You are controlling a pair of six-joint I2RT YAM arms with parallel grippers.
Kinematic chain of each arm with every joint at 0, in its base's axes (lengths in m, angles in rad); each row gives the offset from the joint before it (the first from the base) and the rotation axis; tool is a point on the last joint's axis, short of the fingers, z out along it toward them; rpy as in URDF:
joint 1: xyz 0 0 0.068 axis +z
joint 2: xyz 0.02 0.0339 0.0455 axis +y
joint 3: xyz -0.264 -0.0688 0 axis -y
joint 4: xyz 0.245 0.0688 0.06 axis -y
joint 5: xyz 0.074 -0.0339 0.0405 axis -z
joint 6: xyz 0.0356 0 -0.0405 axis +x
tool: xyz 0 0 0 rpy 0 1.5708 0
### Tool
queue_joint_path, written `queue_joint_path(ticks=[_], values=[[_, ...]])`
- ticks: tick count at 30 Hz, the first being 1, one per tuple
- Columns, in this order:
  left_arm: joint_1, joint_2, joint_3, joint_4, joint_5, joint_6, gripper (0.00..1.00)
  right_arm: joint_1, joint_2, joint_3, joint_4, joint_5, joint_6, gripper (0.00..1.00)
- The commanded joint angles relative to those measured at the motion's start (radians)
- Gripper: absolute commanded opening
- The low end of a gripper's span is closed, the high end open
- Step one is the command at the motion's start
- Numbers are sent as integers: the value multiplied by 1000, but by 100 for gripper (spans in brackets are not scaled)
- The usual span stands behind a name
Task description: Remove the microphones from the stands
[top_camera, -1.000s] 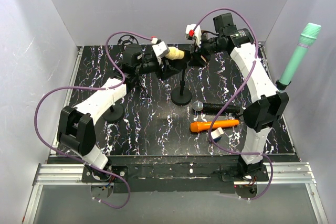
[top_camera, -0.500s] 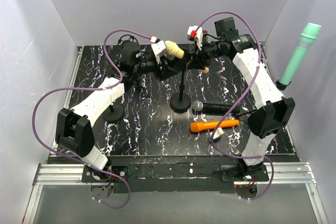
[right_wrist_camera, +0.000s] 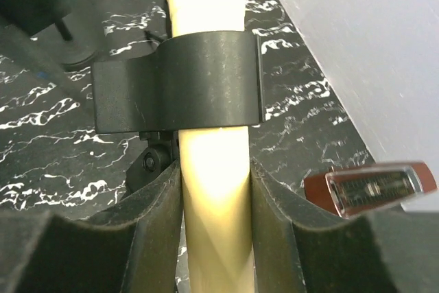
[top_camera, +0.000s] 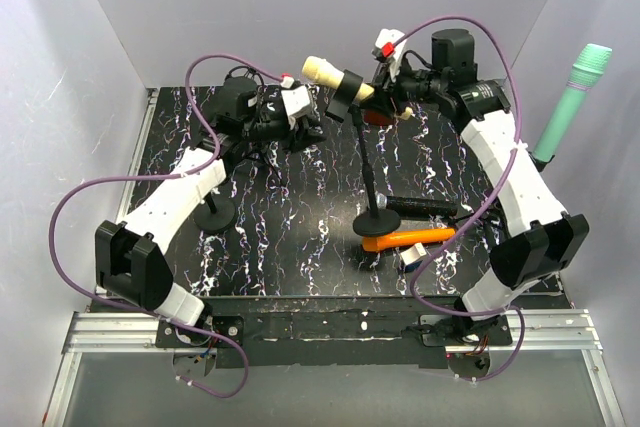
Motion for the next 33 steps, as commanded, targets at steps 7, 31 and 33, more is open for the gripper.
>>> queue_joint_path(ticks=[7,31,33], values=[[-21,-63,-180,169,-65,-286,0,110,-194,-368,398,192,197,1],[63,-154,-215,95,-16,-249,77,220,-231,-592,597,70,-9,1],[65,-165,-245,132,-10,-260,77,223,-231,-609,599,65,2,1]])
